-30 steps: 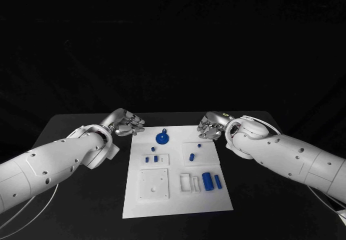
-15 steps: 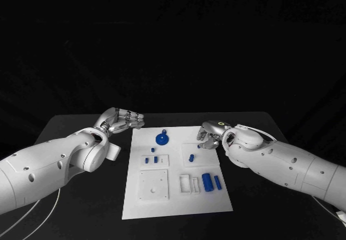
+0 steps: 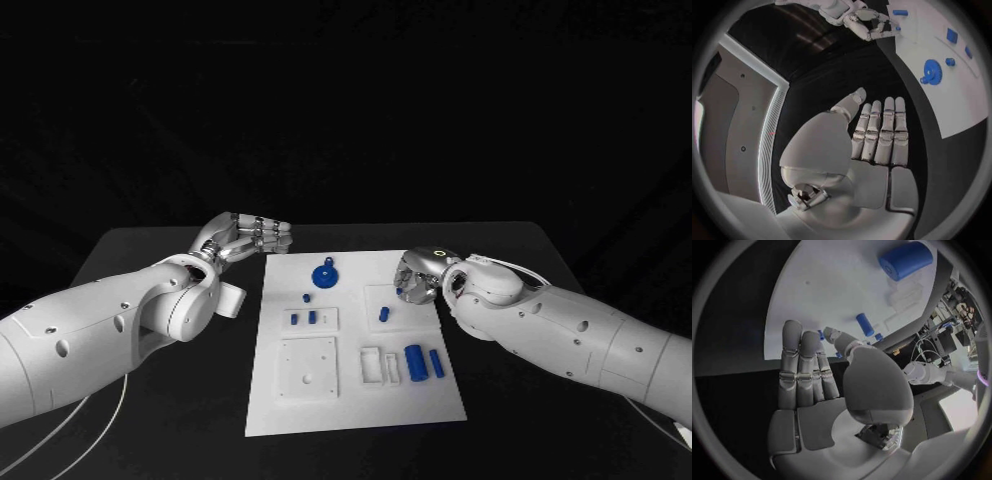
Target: Assemble the parts on the task board
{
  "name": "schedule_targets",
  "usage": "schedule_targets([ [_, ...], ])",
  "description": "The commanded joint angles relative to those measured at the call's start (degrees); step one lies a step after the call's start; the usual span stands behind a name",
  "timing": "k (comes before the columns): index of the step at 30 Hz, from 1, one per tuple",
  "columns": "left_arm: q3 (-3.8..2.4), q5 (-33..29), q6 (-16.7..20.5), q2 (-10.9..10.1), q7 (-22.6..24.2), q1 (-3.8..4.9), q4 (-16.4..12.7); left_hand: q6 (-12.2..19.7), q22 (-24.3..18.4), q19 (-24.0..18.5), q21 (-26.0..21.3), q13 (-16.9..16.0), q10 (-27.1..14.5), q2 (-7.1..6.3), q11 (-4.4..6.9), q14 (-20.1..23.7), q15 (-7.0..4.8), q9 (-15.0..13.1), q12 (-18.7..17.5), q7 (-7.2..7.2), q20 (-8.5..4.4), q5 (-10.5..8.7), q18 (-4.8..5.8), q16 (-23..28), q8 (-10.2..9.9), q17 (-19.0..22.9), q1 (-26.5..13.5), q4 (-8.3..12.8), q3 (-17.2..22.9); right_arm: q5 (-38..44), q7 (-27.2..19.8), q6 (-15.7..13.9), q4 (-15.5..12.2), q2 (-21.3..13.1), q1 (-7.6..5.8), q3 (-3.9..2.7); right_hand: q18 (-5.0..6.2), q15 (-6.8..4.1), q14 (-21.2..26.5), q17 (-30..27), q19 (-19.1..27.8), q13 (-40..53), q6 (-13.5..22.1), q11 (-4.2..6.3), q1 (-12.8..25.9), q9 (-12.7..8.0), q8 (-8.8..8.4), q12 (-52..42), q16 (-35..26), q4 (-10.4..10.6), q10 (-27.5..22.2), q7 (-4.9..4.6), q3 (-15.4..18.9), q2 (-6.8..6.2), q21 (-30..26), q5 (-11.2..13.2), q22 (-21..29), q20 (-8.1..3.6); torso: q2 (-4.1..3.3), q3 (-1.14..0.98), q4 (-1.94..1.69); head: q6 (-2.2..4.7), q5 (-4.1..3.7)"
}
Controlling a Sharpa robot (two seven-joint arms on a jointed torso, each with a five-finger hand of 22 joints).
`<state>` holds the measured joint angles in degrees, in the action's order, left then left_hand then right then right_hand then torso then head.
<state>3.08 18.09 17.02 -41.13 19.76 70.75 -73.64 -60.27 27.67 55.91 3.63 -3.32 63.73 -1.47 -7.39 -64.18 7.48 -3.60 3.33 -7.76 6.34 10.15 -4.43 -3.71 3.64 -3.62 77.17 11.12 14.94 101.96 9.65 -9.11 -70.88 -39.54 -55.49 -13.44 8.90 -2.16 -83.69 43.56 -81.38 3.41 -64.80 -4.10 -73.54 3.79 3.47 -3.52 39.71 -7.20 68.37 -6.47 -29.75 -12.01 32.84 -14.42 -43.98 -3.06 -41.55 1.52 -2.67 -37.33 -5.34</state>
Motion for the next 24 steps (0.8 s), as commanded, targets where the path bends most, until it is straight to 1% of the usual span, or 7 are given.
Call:
schedule_targets([
  [1,-0.07,-1.44,-1.29,0.03,1.66,0.08,-0.37,0.05,-0.11,0.28,0.4,0.02,-0.18,0.69,-0.31,0.15,-0.04,0.04,0.0,-0.46,-0.02,0.01,-0.52,0.25,0.02,-0.02,-0.01,0.07,-0.41,1.53,0.27,0.17,0.45,0.42,0.12,0.12,0.9,0.2,0.19,-0.07,-0.3,-0.02,-0.15,0.02,0.33,0.0,0.12,0.16,0.39,-0.11,0.44,0.0,-0.86,-0.01,-0.33,0.37,-0.43,-0.02,-0.01,-0.06,-0.03,-0.02,-0.01],
  [6,-0.07,-1.46,-1.54,0.09,1.78,0.08,-0.59,0.02,-0.2,0.3,0.41,0.02,-0.2,0.79,-0.32,0.12,-0.06,0.04,-0.01,-0.46,-0.03,-0.02,-0.52,0.25,0.02,-0.02,0.0,0.07,-0.4,1.74,0.29,-0.4,1.16,1.16,0.19,0.35,0.89,0.15,0.21,-0.09,-0.41,-0.02,-0.42,0.1,0.69,0.02,0.13,0.15,0.65,-0.03,0.69,0.08,-1.99,-0.03,-0.69,0.73,-1.47,-0.05,0.01,-0.03,-0.13,-0.17,0.06],
  [8,-0.07,-1.46,-1.6,0.11,1.76,0.08,-0.65,0.02,-0.2,0.3,0.41,0.02,-0.2,0.79,-0.32,0.12,-0.06,0.04,-0.01,-0.46,-0.03,-0.02,-0.52,0.25,0.02,-0.02,0.0,0.07,-0.4,1.79,0.26,-0.53,1.4,1.51,0.22,0.51,0.84,0.13,0.24,-0.1,-0.52,-0.02,-0.71,0.2,0.67,0.03,0.14,0.15,0.76,-0.01,1.05,0.16,-2.61,0.2,-0.66,1.26,-2.09,-0.07,0.0,0.01,-0.08,-0.25,0.15],
  [15,-0.07,-1.47,-2.0,0.1,1.31,0.08,-0.68,0.07,-0.46,0.26,0.41,0.02,-0.48,0.8,-0.42,0.06,-0.05,0.04,-0.01,-0.48,-0.01,0.0,-0.47,0.24,0.02,-0.03,-0.09,0.1,-0.52,1.95,0.31,-0.62,1.77,1.99,0.34,0.93,0.67,-0.02,0.23,-0.01,-0.41,0.02,-1.64,0.57,0.71,0.09,0.22,0.09,1.18,-0.21,2.27,0.4,-4.67,0.66,-0.7,2.53,-3.84,-0.22,0.03,-0.03,-0.02,-0.47,0.29],
  [18,-0.07,-1.47,-2.1,0.1,1.12,0.08,-0.65,0.08,-0.59,0.25,0.4,0.02,-0.61,0.79,-0.46,0.08,-0.05,0.04,-0.01,-0.49,-0.01,0.03,-0.46,0.24,0.02,-0.03,-0.04,0.14,-0.57,2.51,0.64,-0.48,1.91,2.1,0.44,1.12,0.56,-0.39,0.27,0.18,-0.44,0.07,-3.07,1.14,0.14,0.16,0.24,0.1,1.47,-0.59,4.24,0.74,-5.01,1.44,-0.4,2.85,-4.59,-0.51,0.07,0.01,-0.01,-0.55,0.25],
  [21,-0.07,-1.47,-2.15,0.09,0.98,0.08,-0.63,0.08,-0.59,0.25,0.4,0.02,-0.61,0.79,-0.46,0.08,-0.05,0.04,-0.01,-0.49,-0.01,0.03,-0.46,0.24,0.02,-0.03,-0.04,0.14,-0.57,3.48,1.23,-0.35,1.92,2.15,0.54,1.25,0.32,-0.76,0.37,0.34,-0.33,0.12,-4.53,1.61,-0.68,0.2,0.26,0.08,1.68,-1.38,5.92,1.03,-5.73,2.33,0.3,3.94,-5.67,-0.89,0.08,-0.01,0.04,-0.6,0.26],
  [24,-0.07,-1.47,-2.22,0.08,0.83,0.09,-0.6,0.07,-0.71,0.29,0.42,0.02,-0.72,0.8,-0.49,0.09,-0.04,0.04,-0.01,-0.48,0.0,-0.04,-0.46,0.24,0.02,-0.04,-0.05,0.14,-0.65,4.46,1.85,-0.13,1.88,2.15,0.61,1.32,0.15,-1.07,0.4,0.46,-0.18,0.25,-6.34,2.18,-1.6,0.35,0.42,-0.04,1.82,-2.61,8.12,1.47,-6.39,2.87,0.99,3.74,-6.73,-1.21,0.09,-0.01,0.01,-0.68,0.2],
])
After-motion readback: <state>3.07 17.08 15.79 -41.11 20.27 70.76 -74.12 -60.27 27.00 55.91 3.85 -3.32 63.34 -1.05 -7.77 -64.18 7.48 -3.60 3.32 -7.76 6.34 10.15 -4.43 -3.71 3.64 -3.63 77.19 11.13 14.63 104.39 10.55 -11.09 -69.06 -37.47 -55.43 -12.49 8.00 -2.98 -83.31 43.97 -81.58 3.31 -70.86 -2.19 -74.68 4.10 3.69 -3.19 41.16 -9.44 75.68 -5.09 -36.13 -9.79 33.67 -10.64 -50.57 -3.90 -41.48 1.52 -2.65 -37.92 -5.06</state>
